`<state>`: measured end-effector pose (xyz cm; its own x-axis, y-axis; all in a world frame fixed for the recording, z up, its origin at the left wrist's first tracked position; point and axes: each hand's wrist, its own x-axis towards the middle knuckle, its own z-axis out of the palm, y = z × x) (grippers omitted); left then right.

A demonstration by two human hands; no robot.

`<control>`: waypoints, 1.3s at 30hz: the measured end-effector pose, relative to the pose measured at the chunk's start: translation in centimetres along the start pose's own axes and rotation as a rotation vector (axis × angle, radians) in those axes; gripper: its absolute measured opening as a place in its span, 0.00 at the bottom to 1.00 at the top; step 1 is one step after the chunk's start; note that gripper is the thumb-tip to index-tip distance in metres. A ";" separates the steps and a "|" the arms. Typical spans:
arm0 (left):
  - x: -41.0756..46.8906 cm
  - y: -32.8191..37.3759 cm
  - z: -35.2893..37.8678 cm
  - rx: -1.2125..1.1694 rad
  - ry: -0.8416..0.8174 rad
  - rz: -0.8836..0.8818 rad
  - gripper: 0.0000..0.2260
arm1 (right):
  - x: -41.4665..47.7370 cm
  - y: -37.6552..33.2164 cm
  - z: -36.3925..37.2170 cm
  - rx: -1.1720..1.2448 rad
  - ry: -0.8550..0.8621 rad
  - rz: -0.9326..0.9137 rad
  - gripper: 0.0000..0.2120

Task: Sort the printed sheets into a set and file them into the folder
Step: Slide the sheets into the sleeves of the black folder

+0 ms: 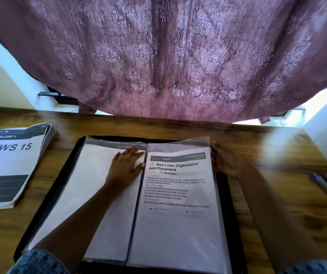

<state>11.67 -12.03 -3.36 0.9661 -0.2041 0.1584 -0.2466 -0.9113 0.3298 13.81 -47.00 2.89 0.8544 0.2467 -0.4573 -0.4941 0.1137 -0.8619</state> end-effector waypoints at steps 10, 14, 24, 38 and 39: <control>-2.6 3.2 -3.2 -0.275 -0.079 0.133 0.32 | -7.0 5.8 4.2 -0.323 -0.117 0.130 0.10; -5.3 3.9 -7.5 -1.079 -0.246 -0.277 0.42 | -7.4 6.1 10.1 -0.496 -0.342 -0.261 0.21; -8.6 -7.3 -15.0 -1.219 -0.168 -0.711 0.11 | -0.2 9.7 19.9 -1.333 -0.355 -0.756 0.26; -11.1 -9.1 -10.8 -0.069 0.197 -0.811 0.09 | 1.4 11.0 21.3 -1.487 -0.294 -0.899 0.27; -11.3 -9.3 -11.1 -0.053 0.226 -0.837 0.09 | 1.9 10.6 21.7 -1.485 -0.270 -0.933 0.27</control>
<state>2.20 2.74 2.09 0.7942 0.6073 0.0233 0.5300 -0.7109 0.4623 6.67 -24.48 -2.40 0.6168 0.7691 0.1677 0.7730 -0.5515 -0.3137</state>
